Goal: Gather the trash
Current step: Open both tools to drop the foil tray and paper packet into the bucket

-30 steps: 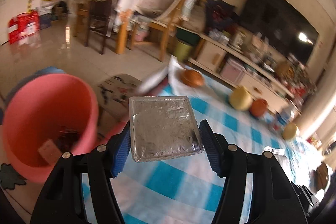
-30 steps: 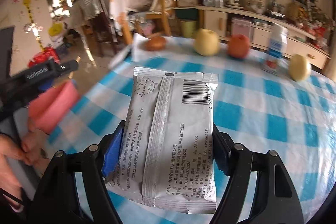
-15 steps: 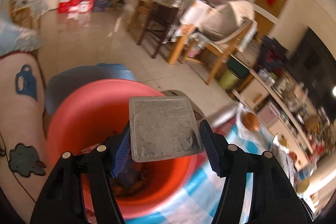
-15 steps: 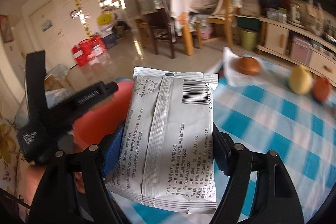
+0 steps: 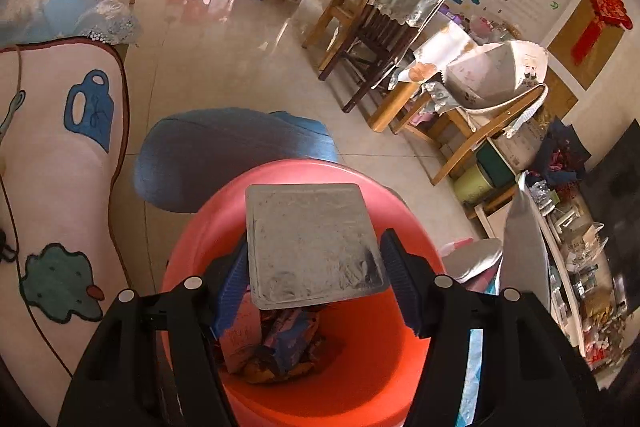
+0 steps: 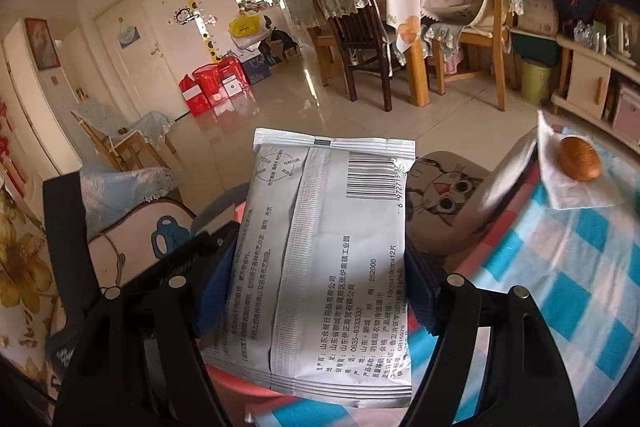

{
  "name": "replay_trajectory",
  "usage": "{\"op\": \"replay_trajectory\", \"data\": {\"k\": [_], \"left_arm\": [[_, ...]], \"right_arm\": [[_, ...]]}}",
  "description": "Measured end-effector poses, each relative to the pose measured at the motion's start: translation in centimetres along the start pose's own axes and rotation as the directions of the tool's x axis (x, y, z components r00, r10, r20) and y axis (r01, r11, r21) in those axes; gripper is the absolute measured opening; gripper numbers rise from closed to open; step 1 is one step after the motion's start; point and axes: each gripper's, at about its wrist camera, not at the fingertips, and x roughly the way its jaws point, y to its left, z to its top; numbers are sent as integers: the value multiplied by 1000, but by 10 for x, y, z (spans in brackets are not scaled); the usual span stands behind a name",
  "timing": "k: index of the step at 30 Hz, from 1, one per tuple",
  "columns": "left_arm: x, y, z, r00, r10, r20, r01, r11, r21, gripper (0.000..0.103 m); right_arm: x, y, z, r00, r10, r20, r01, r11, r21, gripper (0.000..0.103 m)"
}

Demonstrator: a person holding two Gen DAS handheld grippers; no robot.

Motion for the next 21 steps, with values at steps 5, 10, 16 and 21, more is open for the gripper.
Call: {"op": "replay_trajectory", "data": {"k": [5, 10, 16, 21], "left_arm": [[8, 13, 5, 1000, 8, -20, -9, 999, -40, 64], [14, 15, 7, 1000, 14, -24, -14, 1000, -26, 73], [5, -2, 1, 997, 71, 20, -73, 996, 57, 89], [-2, -17, -4, 998, 65, 19, -67, 991, 118, 92]], "right_arm": [[22, -8, -3, 998, 58, -24, -57, 997, 54, 78], [10, -26, -5, 1000, 28, 15, -29, 990, 140, 90], [-21, -34, -13, 992, -118, 33, 115, 989, 95, 91], [-49, -41, -32, 975, -222, 35, 219, 974, 56, 91]]}}
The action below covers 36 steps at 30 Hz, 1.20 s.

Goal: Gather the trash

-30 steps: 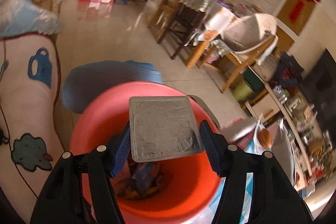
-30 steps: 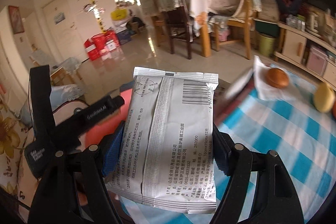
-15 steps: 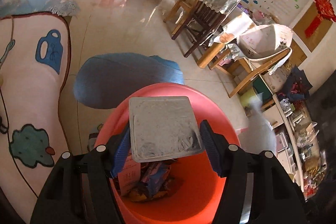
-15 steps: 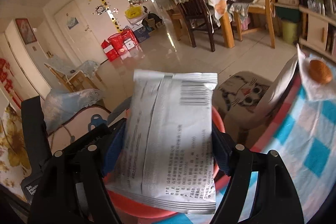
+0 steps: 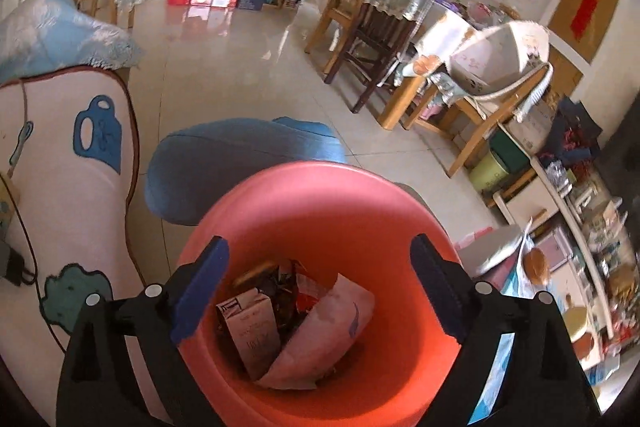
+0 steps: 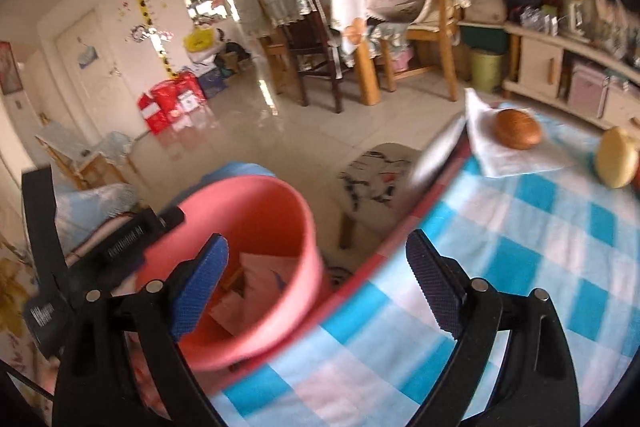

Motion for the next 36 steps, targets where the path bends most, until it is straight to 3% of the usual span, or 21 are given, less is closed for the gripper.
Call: {"op": "replay_trajectory", "data": {"k": [6, 14, 19, 25, 36], "left_arm": [[-14, -36, -15, 1000, -4, 17, 1, 986, 164, 92], [-42, -84, -43, 996, -29, 81, -3, 928, 373, 93], [-67, -111, -64, 988, -62, 142, -15, 874, 485, 94], [-101, -137, -92, 977, -150, 149, 37, 815, 579, 94], [-185, -173, -155, 944, -310, 115, 145, 701, 698, 97]], "right_arm": [[-33, -23, -23, 995, -104, 9, 104, 994, -26, 91], [-84, -58, -49, 973, -228, 27, 228, 973, -29, 91], [-120, -76, -65, 955, -294, 37, 294, 956, -17, 91], [-163, -91, -89, 936, -348, 54, 348, 937, 14, 91], [-256, -116, -140, 861, -488, 142, 482, 873, 80, 93]]}}
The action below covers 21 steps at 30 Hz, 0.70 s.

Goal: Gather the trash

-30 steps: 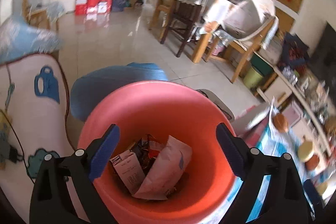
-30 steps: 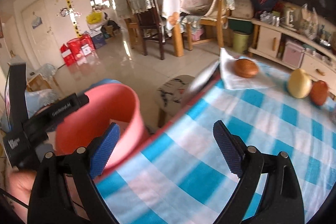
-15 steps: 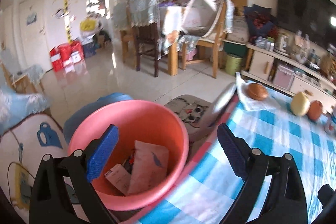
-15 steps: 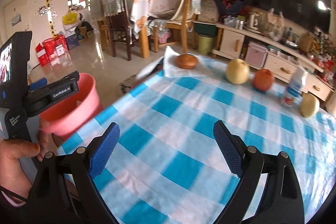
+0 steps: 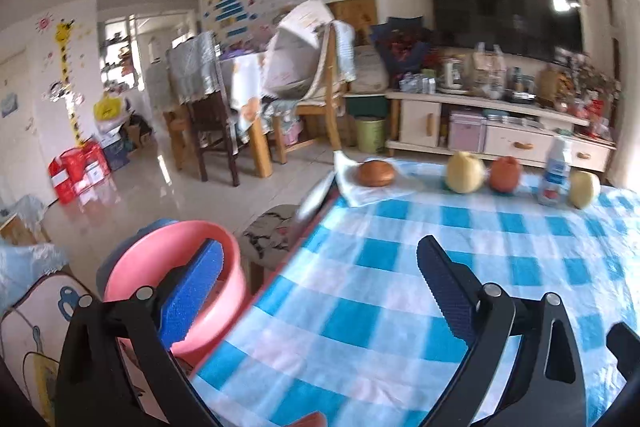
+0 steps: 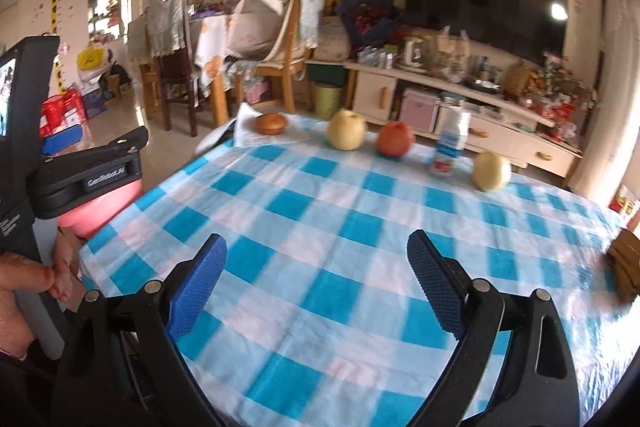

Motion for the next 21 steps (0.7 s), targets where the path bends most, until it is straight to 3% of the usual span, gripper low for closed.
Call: {"op": "replay_trajectory", "data": {"k": [10, 21], "left_arm": [[-66, -43, 0, 994, -98, 46, 96, 995, 28, 97], [-113, -72, 2, 987, -120, 109, 111, 990, 86, 97]], "right_arm": [[-52, -42, -18, 995, -62, 78, 57, 996, 72, 94], [-96, -71, -26, 980, -129, 153, 110, 986, 127, 95]]}}
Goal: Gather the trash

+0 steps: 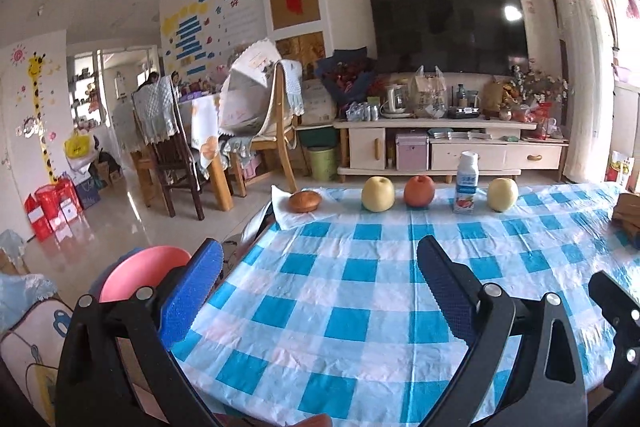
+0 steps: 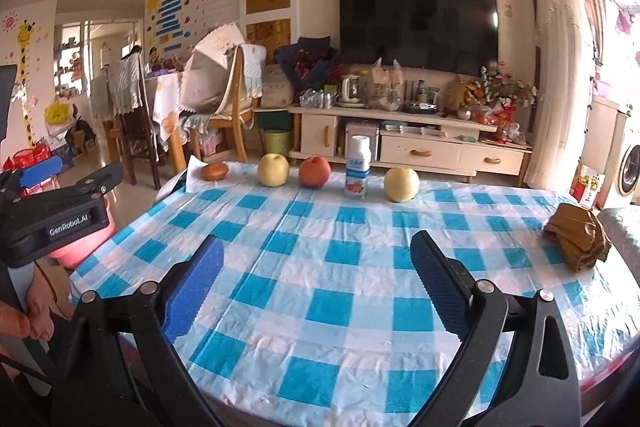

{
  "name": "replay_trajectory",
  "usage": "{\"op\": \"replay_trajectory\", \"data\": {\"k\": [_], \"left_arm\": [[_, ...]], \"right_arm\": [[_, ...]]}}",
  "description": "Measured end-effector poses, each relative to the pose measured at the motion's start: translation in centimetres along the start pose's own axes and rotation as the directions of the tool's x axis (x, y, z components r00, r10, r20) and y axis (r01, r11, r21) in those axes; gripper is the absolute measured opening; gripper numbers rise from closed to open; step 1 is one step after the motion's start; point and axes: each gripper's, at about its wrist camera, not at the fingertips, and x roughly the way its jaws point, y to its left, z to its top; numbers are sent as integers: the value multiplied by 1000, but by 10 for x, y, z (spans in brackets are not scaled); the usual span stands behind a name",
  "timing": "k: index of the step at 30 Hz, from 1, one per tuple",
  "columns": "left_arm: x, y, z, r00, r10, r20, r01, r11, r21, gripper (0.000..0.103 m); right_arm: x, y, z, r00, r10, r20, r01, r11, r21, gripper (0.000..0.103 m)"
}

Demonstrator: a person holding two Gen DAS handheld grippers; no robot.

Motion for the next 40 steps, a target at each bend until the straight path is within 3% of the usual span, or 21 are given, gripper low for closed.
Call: {"op": "replay_trajectory", "data": {"k": [13, 31, 36, 40], "left_arm": [[-6, -25, -1, 999, -29, 14, 28, 999, 38, 97], [53, -59, -23, 991, -88, -96, 94, 994, 61, 97], [89, -74, -33, 980, -108, -165, 115, 993, 32, 97], [131, -98, -46, 950, -169, -264, 180, 983, 19, 97]], "right_arm": [[-6, -18, -3, 999, -28, 30, 27, 999, 17, 96], [45, -43, -23, 996, -40, -85, 45, 997, 56, 96], [77, -58, -30, 985, -51, -162, 65, 995, 80, 96], [115, -68, -38, 967, -68, -247, 86, 994, 65, 96]]}}
